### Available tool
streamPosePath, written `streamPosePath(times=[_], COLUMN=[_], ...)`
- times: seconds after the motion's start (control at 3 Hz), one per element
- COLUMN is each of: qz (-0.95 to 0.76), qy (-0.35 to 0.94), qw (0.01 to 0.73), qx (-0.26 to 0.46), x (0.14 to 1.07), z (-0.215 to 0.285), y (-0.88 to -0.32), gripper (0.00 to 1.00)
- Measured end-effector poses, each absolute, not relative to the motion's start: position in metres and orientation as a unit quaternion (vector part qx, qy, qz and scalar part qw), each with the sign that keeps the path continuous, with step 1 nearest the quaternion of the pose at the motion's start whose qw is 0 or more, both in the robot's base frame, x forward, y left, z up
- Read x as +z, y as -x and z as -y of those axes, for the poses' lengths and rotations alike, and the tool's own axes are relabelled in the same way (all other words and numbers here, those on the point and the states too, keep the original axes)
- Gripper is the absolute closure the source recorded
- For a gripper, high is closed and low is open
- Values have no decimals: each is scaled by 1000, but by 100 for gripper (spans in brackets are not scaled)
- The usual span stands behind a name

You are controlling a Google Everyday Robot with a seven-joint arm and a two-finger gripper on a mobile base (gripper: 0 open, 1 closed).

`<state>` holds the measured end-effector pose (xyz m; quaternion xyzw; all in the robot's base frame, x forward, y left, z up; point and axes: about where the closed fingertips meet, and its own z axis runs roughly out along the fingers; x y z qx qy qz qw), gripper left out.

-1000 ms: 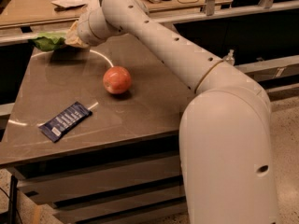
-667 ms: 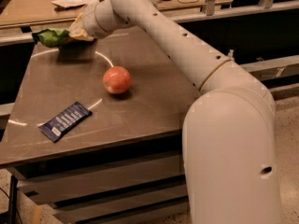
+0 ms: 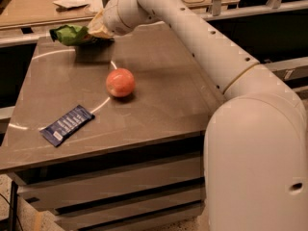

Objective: Move green rice chip bag near apple

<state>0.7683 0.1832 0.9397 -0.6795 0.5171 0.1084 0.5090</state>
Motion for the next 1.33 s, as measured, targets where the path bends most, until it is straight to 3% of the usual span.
streamPosePath(times=[1.33], qz=[-556], qy=[663], qw=[486], qx=[123], x=[945], z=[-104], y=[-731], gripper=[100])
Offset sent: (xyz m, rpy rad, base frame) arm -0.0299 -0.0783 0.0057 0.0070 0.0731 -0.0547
